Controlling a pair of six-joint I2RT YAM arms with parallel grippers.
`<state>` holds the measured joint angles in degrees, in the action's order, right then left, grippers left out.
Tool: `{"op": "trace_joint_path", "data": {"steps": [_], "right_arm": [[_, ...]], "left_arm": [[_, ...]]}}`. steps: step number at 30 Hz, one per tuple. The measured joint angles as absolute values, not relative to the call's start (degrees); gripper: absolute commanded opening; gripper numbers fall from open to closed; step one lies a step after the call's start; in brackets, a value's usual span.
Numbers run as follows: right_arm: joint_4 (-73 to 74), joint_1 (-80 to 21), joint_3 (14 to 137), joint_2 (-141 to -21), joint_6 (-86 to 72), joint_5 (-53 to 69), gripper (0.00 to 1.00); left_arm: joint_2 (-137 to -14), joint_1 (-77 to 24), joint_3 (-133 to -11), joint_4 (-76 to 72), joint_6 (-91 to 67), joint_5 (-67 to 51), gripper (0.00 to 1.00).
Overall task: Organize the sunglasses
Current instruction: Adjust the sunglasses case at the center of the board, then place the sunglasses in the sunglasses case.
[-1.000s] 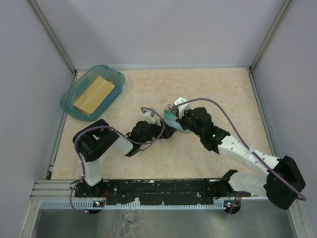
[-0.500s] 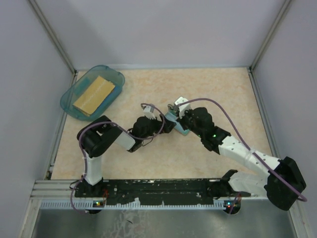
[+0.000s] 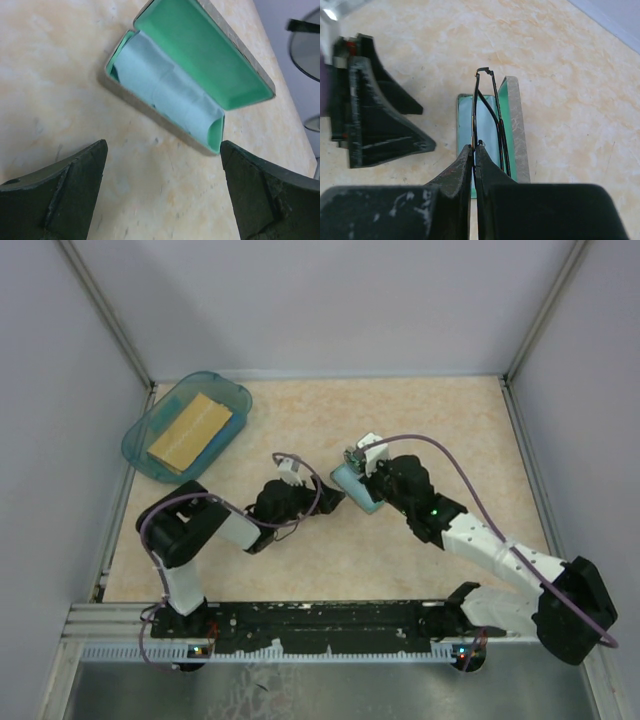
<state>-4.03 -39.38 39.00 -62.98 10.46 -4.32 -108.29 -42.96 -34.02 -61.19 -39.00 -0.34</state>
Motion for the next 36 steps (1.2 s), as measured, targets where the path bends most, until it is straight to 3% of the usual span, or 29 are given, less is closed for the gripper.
{"op": "trace_joint_path", "data": {"steps": [8, 19, 26, 36], "right_arm": [[-3.57, -38.83, 39.53, -68.55, 8.71, -3.2, 0.0], [-3.77, -38.83, 39.86, -76.01, 7.64, -3.14, 0.0], [-6.35, -38.81, 40.32, -79.79, 7.14, -3.11, 0.0], [-8.71, -37.78, 40.47, -81.95, 6.35, -3.07, 0.0]], "left_arm": [[-87.55, -42.92, -20.71, -58.04, -39.35, 1.3, 1.0], [-65.78, -42.92, -18.83, -42.98, -37.87, 2.92, 1.0], [-58.15, -42.92, -18.59, -37.21, -36.99, 4.56, 1.0], [-56.64, -42.92, -18.26, -33.98, -35.99, 5.61, 1.0]]}}
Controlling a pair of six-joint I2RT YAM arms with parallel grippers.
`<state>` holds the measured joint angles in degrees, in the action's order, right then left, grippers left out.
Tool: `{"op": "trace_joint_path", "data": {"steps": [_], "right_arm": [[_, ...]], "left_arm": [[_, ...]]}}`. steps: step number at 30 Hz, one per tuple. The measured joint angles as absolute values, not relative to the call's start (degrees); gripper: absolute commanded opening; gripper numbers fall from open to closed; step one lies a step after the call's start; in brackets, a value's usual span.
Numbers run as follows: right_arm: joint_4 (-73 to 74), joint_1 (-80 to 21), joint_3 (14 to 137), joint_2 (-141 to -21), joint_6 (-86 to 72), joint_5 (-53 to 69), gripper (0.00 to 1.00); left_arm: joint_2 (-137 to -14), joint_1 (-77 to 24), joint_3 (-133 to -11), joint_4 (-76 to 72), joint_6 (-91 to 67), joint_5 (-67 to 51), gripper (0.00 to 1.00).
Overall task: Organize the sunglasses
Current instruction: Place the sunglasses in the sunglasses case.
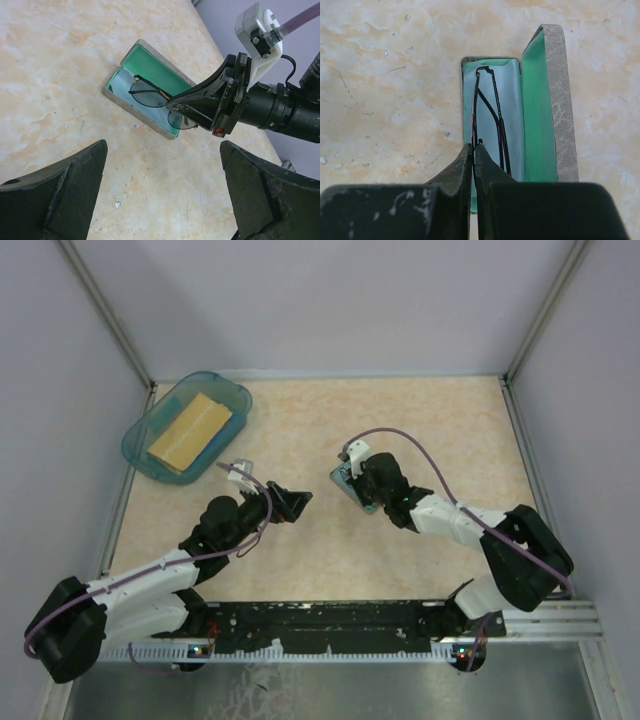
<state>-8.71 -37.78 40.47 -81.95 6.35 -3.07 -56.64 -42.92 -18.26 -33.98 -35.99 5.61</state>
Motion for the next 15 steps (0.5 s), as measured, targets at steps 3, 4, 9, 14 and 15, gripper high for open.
{"op": "trace_joint_path", "data": {"steps": [3, 4, 9, 14, 15], "right_arm": [[-9.37, -37.6, 40.62, -82.72, 6.28, -2.94, 0.0], [-9.5, -37.58, 40.62, -82.91, 6.26, -2.92, 0.0], [-10.17, -37.58, 40.62, -83.15, 6.0, -2.87, 0.0], [-10.81, -37.43, 40.64, -83.83, 5.82, -2.76, 0.0], [-10.81, -37.32, 40.64, -83.99, 5.78, -2.74, 0.0]], "left_arm": [[-56.6, -42.92, -18.26, -33.78, -35.92, 5.82, 1.0], [-56.55, -42.92, -18.26, -33.78, -35.9, 5.93, 1.0], [-56.45, -42.92, -18.26, -33.69, -35.7, 6.28, 1.0], [-56.45, -42.92, -18.26, -33.39, -35.68, 6.59, 1.0], [-56.45, -42.92, -18.26, -33.34, -35.68, 6.66, 1.0]]}}
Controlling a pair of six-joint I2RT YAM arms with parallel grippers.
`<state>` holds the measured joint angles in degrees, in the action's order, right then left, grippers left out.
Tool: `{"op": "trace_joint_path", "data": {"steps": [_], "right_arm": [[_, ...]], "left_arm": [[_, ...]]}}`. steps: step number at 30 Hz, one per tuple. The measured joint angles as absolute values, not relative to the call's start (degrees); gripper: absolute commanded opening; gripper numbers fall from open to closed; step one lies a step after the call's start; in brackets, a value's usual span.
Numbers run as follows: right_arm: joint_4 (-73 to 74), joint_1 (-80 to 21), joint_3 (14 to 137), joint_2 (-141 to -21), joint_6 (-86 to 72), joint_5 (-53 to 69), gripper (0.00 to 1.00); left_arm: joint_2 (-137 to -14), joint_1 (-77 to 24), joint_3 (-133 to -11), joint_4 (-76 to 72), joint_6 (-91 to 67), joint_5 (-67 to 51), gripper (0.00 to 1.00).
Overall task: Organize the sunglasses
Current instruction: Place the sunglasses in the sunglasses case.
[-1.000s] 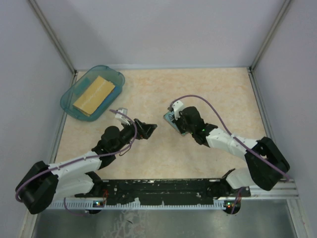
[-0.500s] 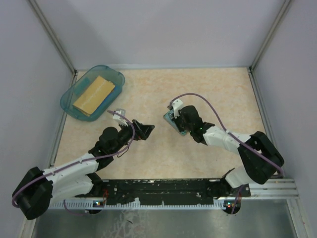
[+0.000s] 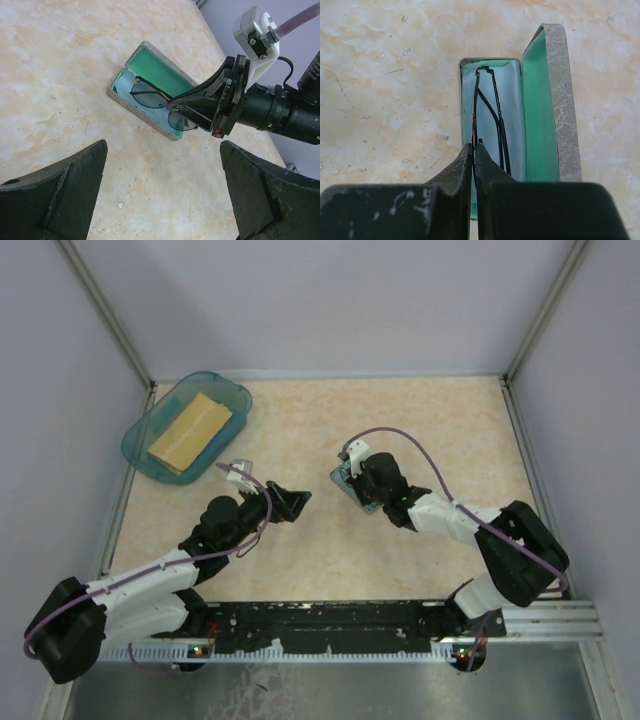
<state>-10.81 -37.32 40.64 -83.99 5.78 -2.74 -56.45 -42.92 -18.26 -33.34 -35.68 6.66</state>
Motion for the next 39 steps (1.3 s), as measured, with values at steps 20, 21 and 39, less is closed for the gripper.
{"op": "trace_joint_path", "data": {"steps": [20, 21, 39], "right_arm": [[-11.11, -37.19, 41.74, -86.08, 4.82, -1.96, 0.0], [-11.11, -37.19, 41.74, -86.26, 4.82, -1.93, 0.0], [-11.11, -37.19, 41.8, -87.2, 3.81, -1.65, 0.0]], "left_arm": [[-56.01, -42.92, -18.04, -33.32, -35.48, 7.53, 1.0], [-55.96, -42.92, -18.04, -33.32, -35.48, 7.53, 1.0], [-55.16, -42.92, -17.61, -33.26, -34.87, 7.97, 1.0]]}}
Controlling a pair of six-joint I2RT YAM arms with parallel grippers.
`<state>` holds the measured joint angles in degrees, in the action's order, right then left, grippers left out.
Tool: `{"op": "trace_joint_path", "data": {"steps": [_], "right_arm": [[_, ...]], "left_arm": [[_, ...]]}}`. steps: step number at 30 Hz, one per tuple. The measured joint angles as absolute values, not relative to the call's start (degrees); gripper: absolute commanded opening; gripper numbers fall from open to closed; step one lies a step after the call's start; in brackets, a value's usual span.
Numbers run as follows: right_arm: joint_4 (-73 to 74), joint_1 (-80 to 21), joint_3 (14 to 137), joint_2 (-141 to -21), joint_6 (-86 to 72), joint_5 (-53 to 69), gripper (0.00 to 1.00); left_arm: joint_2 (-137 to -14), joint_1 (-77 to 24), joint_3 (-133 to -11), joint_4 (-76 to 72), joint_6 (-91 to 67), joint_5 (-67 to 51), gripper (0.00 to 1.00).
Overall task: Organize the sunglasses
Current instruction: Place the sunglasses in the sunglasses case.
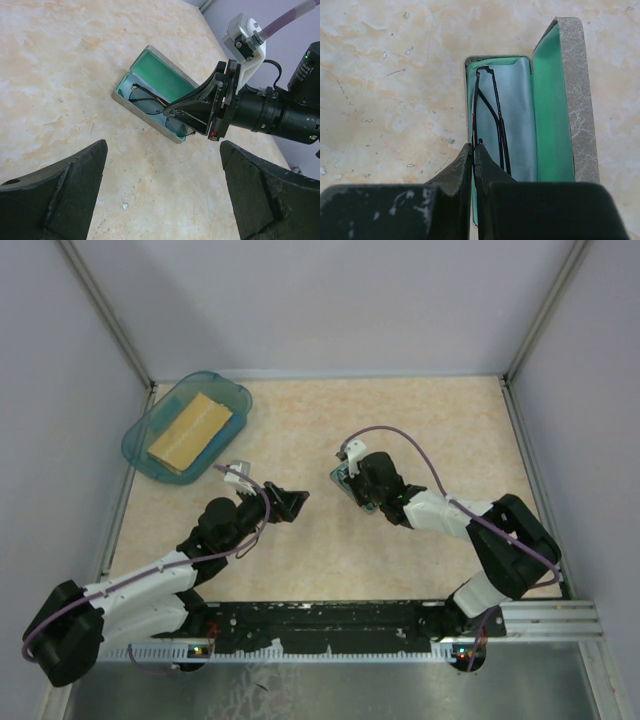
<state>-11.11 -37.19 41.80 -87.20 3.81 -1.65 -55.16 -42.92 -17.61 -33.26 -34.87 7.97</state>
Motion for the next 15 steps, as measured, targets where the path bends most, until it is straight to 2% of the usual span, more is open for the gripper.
{"op": "trace_joint_path", "data": {"steps": [5, 12, 15], "right_arm": [[-11.11, -37.19, 41.8, -87.2, 3.31, -1.8, 0.01], [-11.09, -37.19, 41.8, -87.2, 2.35, -1.89, 0.18], [-11.07, -37.19, 41.87, -87.2, 2.28, -2.02, 0.18]], "left_arm": [[-55.05, -42.92, -17.41, -33.21, -34.87, 8.01, 1.0], [-54.72, -42.92, -17.39, -33.21, -34.87, 8.12, 1.0], [-54.59, -42.92, -17.37, -33.21, -34.87, 8.14, 1.0]]}}
